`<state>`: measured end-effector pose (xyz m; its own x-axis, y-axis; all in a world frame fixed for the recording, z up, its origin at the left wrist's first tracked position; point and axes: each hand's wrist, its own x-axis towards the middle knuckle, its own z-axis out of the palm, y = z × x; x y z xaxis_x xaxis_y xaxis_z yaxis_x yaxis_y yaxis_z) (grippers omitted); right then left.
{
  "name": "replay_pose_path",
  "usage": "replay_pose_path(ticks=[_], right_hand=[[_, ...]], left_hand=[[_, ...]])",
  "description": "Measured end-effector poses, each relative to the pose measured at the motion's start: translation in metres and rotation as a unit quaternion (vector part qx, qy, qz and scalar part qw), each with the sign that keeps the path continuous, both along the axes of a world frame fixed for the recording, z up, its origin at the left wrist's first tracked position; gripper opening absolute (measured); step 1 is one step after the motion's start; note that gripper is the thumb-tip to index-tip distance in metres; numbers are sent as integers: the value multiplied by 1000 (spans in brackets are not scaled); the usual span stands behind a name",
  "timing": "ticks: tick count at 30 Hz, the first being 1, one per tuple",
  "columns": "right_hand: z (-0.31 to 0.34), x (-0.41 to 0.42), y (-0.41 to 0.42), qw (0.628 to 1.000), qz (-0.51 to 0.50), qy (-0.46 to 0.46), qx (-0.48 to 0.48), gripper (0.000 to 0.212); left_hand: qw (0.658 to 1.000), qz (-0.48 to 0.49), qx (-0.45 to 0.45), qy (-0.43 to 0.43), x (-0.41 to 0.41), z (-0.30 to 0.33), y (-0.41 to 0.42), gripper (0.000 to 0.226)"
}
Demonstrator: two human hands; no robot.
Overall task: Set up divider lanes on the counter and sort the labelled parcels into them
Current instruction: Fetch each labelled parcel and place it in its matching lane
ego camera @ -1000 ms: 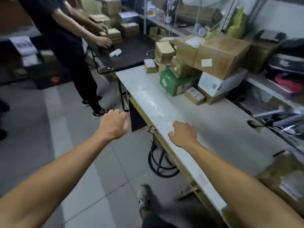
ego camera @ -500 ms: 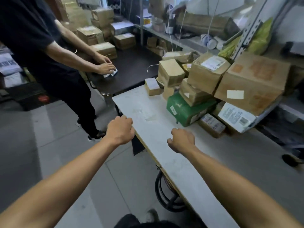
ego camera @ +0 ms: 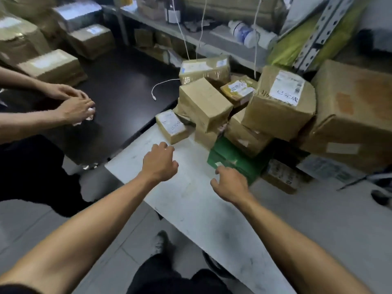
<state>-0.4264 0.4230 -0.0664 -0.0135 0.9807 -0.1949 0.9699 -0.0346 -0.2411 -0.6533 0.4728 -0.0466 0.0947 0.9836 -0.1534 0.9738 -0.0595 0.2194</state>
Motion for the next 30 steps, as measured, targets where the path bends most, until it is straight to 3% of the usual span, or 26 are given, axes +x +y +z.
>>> replay_pose_path(ticks=[3, 8, 11, 17, 20, 25, 28, 30], right_hand=[[-20, 4, -4, 997, -74, 13, -16, 28], [-34, 32, -37, 977, -207, 14, -48, 18], [-34, 54, -53, 961, -273, 17, -49, 19], [-24, 101, -55, 935, -354, 15, -18, 51], [-26, 131, -40, 942, -335, -3, -2, 69], [-27, 182, 6, 952, -277, 20, -126, 106], [-29, 192, 11, 941, -290, 29, -169, 113], [-30, 190, 4, 942, -280, -11, -188, 113]], left_hand=[[999, -34, -15, -10, -5, -14, 53, 53], [994, -78, -71, -40, 8, -47, 111, 81], [994, -68, -83, -20, 26, -64, 120, 82], [1000, -15, -5, -5, 48, -69, 94, 63], [999, -14, 23, -22, 50, -71, 60, 51], [998, -35, 39, -31, 56, -74, -4, 40], [997, -32, 45, -51, 59, -78, -29, 39], [997, -27, 52, -60, 62, -79, -40, 38]])
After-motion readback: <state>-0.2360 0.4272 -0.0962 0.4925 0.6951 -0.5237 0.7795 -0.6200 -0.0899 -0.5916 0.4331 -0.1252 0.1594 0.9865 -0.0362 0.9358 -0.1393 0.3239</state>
